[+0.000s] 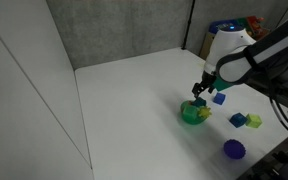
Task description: Put the green toy in the green bowl
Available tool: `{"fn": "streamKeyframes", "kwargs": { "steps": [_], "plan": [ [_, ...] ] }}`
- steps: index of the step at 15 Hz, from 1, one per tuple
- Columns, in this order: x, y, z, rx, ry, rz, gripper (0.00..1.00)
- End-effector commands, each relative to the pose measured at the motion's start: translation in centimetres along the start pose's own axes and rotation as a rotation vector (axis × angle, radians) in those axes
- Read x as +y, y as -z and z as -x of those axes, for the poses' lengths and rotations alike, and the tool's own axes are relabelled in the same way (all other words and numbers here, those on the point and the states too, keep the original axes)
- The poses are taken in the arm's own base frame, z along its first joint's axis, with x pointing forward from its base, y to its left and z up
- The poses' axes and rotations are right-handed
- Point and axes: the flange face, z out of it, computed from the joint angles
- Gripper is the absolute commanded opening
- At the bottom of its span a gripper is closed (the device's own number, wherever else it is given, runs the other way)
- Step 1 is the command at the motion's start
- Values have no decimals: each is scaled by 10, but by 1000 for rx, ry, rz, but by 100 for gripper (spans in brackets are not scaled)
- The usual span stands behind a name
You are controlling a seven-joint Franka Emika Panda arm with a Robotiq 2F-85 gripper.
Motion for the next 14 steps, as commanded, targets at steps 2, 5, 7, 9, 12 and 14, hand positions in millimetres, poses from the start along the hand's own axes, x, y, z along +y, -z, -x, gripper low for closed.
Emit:
{"fn": "streamKeyframes", "kwargs": {
  "steps": [2,5,7,9,12,14],
  "plan": [
    [2,45,-2,-6,26,-42,100],
    [6,66,-9,-29,38,-83,100],
    [16,81,-16,-51,33,-108,100],
    [32,96,-25,-82,21,-116,100],
    [64,120,-29,-146,9,-105,100],
    [86,140,-24,-165,8,-92,100]
  ]
}}
